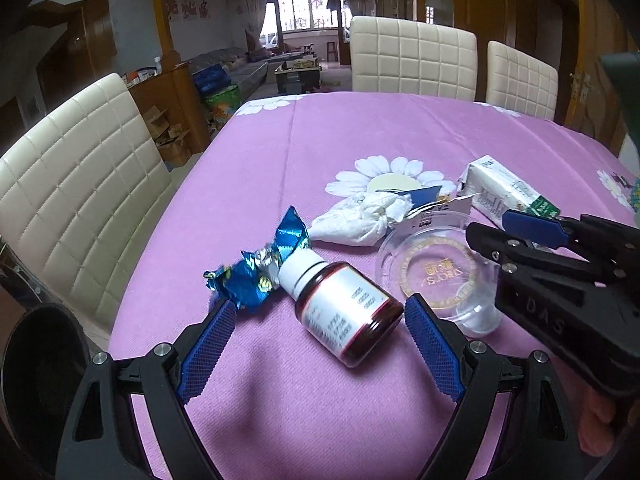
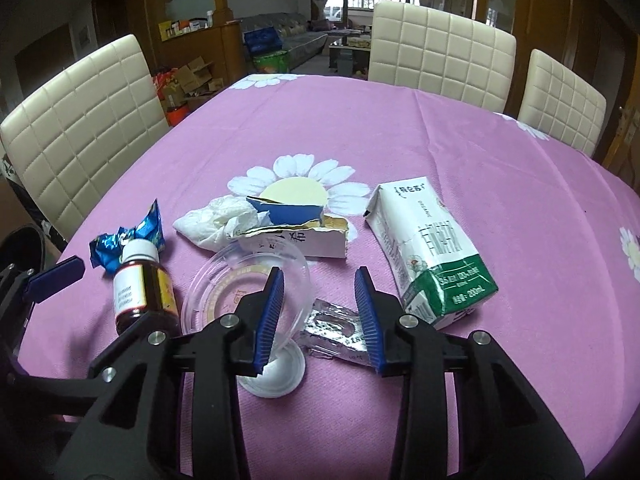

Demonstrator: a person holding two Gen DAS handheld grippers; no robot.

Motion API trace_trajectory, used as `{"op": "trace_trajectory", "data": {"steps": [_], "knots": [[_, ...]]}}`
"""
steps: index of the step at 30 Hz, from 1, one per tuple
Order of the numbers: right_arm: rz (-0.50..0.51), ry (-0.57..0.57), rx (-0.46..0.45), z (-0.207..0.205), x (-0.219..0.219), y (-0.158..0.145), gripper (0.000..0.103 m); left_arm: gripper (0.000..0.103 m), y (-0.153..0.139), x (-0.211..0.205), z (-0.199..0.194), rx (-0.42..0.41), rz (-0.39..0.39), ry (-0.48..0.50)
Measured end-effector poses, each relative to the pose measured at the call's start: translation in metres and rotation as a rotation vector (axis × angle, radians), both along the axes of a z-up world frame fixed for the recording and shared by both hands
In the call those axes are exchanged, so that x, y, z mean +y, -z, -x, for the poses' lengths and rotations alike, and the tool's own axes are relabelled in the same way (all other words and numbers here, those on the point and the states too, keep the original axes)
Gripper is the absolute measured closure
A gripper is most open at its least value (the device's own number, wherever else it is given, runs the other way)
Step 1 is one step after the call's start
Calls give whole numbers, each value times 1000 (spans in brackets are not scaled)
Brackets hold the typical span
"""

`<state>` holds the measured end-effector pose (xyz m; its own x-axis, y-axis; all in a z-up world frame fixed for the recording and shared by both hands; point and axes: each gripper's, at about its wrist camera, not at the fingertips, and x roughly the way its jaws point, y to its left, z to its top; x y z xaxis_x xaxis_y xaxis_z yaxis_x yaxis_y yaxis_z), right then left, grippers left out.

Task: Collect trash
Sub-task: 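Grasp the brown medicine bottle with the left tool while the right grasps the clear lid, then lift the clear lid with the right tool while the left holds the bottle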

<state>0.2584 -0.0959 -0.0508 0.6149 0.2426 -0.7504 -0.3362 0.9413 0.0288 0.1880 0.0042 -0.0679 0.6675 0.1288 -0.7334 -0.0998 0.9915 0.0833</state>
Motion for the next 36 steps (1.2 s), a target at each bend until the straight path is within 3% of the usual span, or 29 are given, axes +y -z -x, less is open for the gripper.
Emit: {"op": "trace_trajectory", "data": {"steps": [5, 11, 13, 15, 16, 23, 26, 36], "knots": [[9, -13, 10, -1, 5, 6, 67, 19, 13, 11, -5, 59, 44, -13], [23, -26, -14, 6, 9, 6, 84, 19, 14, 20, -5, 38, 96, -13], [27, -23, -29, 9, 9, 5, 93, 31, 12, 19, -3, 24, 105, 1], [22, -25, -40, 12, 8, 4, 96, 57, 12, 17, -3, 25, 106, 14], [26, -25, -49, 14, 8, 3, 98, 59, 13, 17, -3, 34, 110, 18], [16, -47, -75, 23, 9, -2, 100, 59, 6, 15, 6, -21, 86, 27], [-55, -115, -3, 20, 7, 3, 97, 60, 3, 17, 10, -39, 66, 7], [-22, -136, -20, 22, 16, 8, 97, 60, -4, 28, 33, -85, 43, -21]]}}
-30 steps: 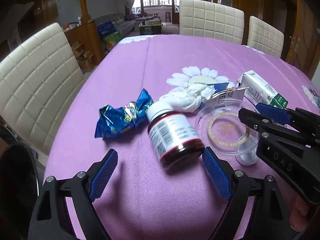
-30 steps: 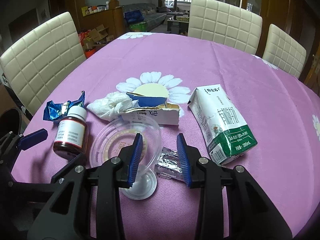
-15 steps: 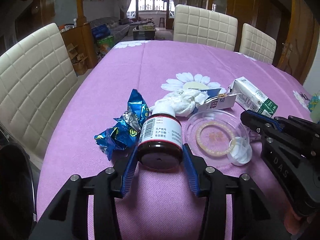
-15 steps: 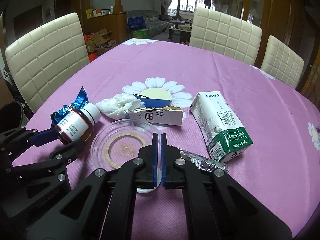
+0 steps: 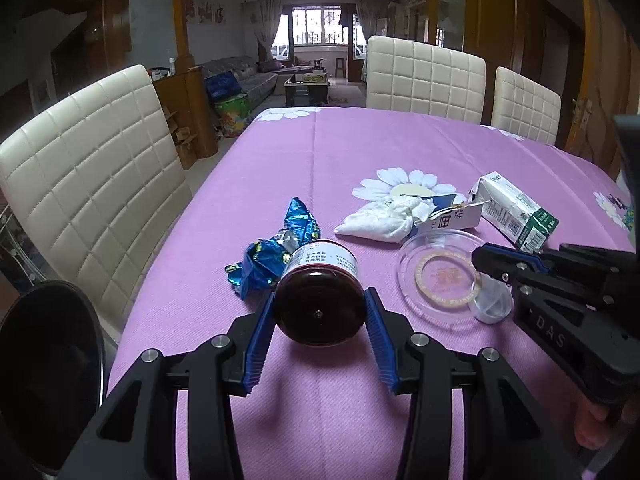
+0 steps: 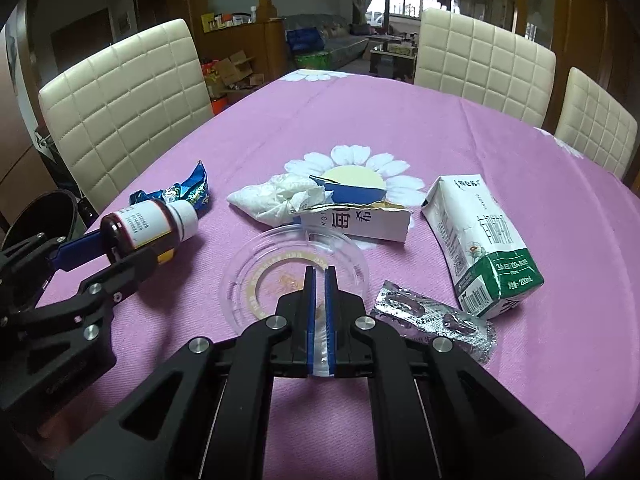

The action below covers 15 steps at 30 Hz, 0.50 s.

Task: Collect trash
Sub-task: 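Lift the clear lid with the right tool while the left holds the bottle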

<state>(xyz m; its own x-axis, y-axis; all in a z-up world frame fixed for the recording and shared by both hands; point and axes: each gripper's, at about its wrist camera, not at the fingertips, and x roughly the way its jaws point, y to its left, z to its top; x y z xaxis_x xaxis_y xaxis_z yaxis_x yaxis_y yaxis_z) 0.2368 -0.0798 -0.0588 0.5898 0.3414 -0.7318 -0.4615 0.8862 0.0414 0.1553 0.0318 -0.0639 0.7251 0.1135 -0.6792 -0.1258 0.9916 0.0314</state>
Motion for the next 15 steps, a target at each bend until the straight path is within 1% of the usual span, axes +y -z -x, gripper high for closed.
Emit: {"op": "trace_trajectory", "data": {"steps": [5, 8, 9, 10, 12, 13, 15], "knots": [[33, 17, -14, -3, 4, 2, 94, 60, -1, 3, 10, -24, -8, -4], [30, 24, -28, -3, 5, 2, 87, 60, 0, 7, 10, -18, 5, -10], [30, 27, -43, -2, 5, 1, 75, 60, 1, 9, 10, -15, 12, -12], [31, 35, -65, 0, 4, -1, 42, 60, 1, 11, 10, -13, 20, -15], [20, 65, -174, 11, 0, -10, 4, 60, 1, 12, 10, -12, 27, -19], [27, 63, -194, 13, 0, -13, 5, 60, 1, 13, 10, -13, 29, -21], [21, 65, -200, 15, 0, -15, 5, 60, 1, 14, 10, -14, 31, -24]]}}
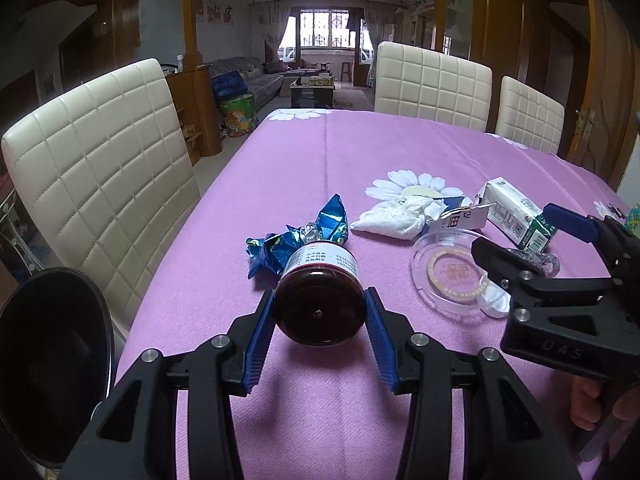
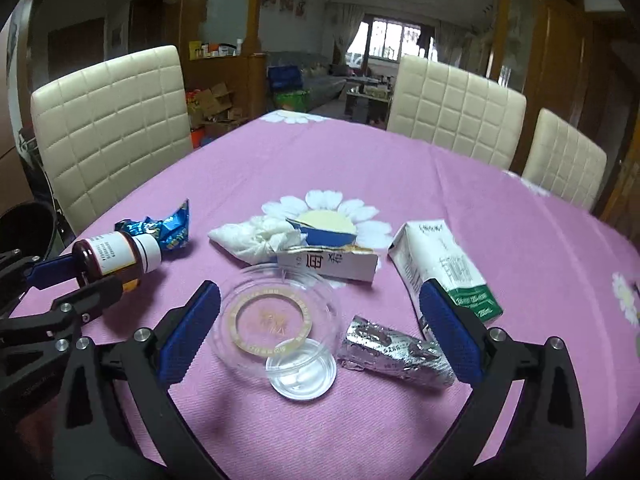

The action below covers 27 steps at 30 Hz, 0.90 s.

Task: Collect trash
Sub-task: 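Lift the clear lid with the right tool while the left holds the bottle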

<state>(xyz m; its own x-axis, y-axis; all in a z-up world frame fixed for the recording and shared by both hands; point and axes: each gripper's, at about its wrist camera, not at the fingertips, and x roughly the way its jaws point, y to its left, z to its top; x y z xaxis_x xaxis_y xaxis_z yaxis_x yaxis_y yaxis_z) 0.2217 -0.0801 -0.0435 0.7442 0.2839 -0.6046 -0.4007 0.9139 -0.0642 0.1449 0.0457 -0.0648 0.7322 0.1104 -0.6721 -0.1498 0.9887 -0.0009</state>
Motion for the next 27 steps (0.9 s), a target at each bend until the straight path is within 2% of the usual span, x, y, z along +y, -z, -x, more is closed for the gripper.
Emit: {"op": "trace_trajectory", "data": {"steps": [8, 12, 17, 18, 19, 27], "knots": [[59, -100, 83, -5, 19, 17, 5, 60, -1, 2, 2, -12, 4, -9], [54, -145, 152, -16, 26, 25, 5, 60, -2, 6, 2, -12, 18, -14], [68, -120, 193, -27, 28, 31, 5, 60, -2, 6, 2, -12, 16, -14], [71, -109, 200, -29, 27, 32, 10, 60, -2, 7, 2, -12, 16, -14], [80, -105, 193, -28, 27, 32, 17, 60, -2, 6, 2, -12, 17, -14], [103, -118, 132, -13, 31, 26, 18, 60, -3, 6, 5, -18, 26, -14]]}}
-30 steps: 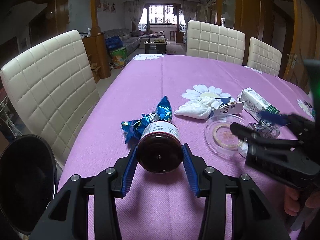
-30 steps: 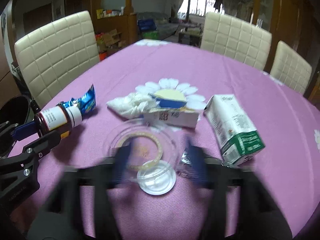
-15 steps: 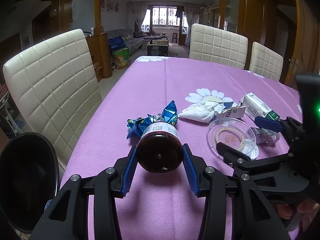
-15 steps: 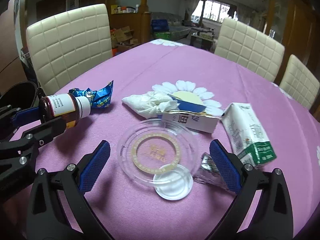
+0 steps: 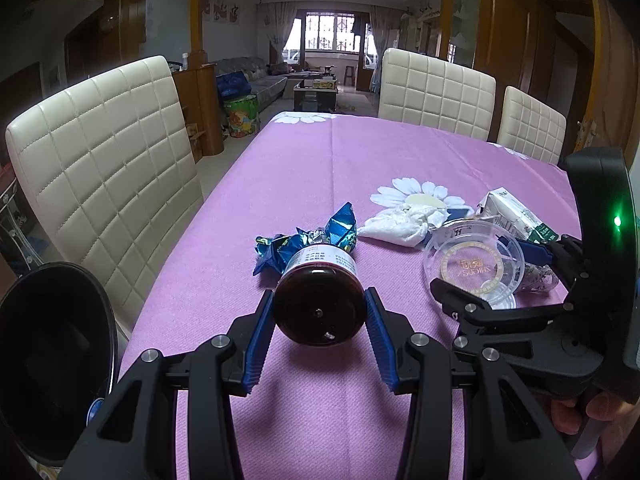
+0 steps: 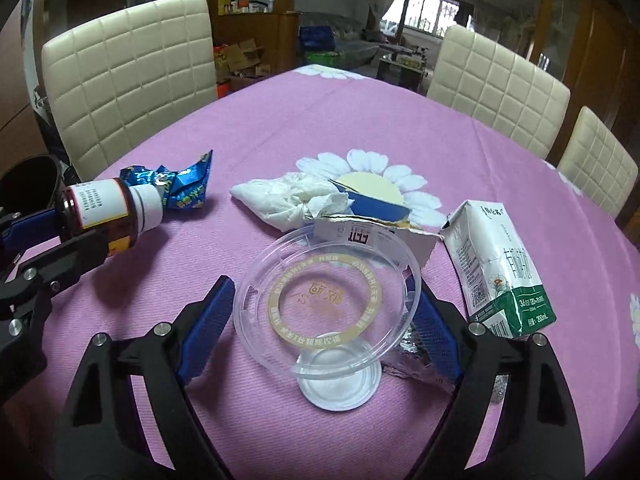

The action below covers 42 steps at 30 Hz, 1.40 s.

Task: Collect trash
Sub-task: 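Lift the clear lid with the right tool while the left holds the bottle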

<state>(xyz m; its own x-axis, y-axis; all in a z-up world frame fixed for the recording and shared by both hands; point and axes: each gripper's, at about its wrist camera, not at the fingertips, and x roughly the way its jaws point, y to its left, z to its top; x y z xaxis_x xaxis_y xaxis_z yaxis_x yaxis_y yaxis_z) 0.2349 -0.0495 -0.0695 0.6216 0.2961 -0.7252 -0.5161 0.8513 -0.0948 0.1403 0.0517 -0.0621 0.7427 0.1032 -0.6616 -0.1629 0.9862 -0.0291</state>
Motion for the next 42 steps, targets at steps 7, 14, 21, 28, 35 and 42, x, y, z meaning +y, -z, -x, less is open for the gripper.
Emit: {"op": "trace_trajectory", "data": {"steps": [7, 14, 21, 28, 35, 42], "knots": [[-7, -29, -36, 19, 1, -8, 18, 60, -1, -2, 13, -13, -3, 5], [-45, -85, -55, 41, 4, -19, 18, 60, -7, 4, 39, -36, -12, 5], [-131, -145, -19, 57, 2, -29, 18, 60, -19, 9, 62, -67, -36, 16], [-276, -192, 64, 66, -19, -34, 18, 60, -22, 13, 74, -77, -33, 15], [-272, -181, 69, 62, -17, -30, 18, 60, -21, 18, 81, -80, -40, 5], [-234, -213, 42, 70, 2, -33, 18, 60, -24, 32, 93, -96, -51, -26]]}}
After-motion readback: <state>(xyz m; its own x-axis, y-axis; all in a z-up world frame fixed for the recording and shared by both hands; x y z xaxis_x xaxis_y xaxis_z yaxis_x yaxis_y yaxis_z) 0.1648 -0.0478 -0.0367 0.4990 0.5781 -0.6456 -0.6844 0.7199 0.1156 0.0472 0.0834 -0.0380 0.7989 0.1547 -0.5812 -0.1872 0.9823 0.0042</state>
